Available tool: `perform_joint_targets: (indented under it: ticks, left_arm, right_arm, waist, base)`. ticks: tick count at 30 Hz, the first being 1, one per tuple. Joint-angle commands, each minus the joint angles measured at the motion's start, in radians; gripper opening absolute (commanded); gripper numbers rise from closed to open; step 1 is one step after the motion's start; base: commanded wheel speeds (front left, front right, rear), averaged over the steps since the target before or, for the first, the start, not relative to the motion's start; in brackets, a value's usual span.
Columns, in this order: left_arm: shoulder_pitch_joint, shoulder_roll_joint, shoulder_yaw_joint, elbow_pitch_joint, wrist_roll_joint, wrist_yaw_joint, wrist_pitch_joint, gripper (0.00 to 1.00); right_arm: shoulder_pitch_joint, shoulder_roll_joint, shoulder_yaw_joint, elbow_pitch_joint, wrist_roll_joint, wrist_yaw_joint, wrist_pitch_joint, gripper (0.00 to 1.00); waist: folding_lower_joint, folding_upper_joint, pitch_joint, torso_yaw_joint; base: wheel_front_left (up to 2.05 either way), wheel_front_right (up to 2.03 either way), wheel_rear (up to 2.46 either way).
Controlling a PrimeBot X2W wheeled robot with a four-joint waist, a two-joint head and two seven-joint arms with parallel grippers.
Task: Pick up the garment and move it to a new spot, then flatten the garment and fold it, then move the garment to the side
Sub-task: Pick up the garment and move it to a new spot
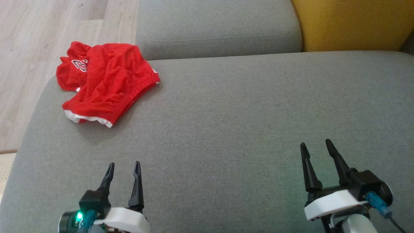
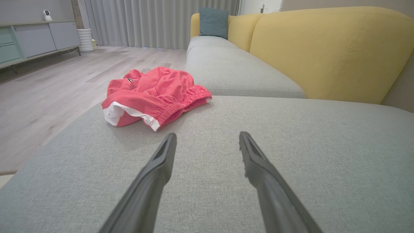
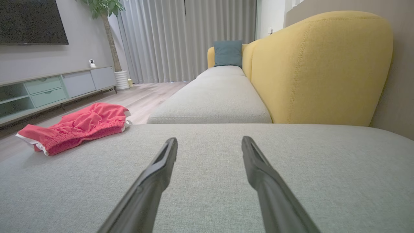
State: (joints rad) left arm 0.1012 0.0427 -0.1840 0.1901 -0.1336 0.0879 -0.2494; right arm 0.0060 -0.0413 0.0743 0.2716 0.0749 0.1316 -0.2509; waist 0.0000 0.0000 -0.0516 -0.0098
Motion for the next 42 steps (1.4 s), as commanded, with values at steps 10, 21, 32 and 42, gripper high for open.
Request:
perform_joint_targets:
  ticks: [10, 21, 32, 42]
  left_arm:
    - [-0.059, 0.008, 0.003, -0.034, 0.013, -0.005, -0.012, 1.0]
    - [-0.058, 0.016, 0.012, -0.056, 0.024, -0.003, -0.012, 1.0]
    - [-0.034, 0.023, 0.07, -0.101, 0.012, 0.021, -0.012, 1.0]
    - [-0.034, 0.026, 0.073, -0.101, 0.019, 0.013, -0.012, 1.0]
  right_arm:
    - [-0.038, -0.009, 0.015, -0.059, 0.014, -0.001, -0.011, 1.0]
    - [-0.029, -0.009, 0.027, -0.069, 0.035, -0.001, -0.011, 1.0]
    - [-0.075, -0.009, 0.079, -0.05, 0.033, -0.001, -0.011, 1.0]
    - [-0.07, -0.009, 0.061, -0.045, 0.035, -0.001, -0.011, 1.0]
  waist:
    - [0.0, 0.0, 0.009, 0.17]
    - [0.0, 0.0, 0.002, 0.433]
    - [0.0, 0.0, 0.034, 0.524]
    - [0.0, 0.0, 0.03, 0.52]
  base:
    - [0.0, 0.0, 0.0]
    - [0.0, 0.0, 0.0]
    - [0.0, 0.0, 0.0]
    - [0.0, 0.0, 0.0]
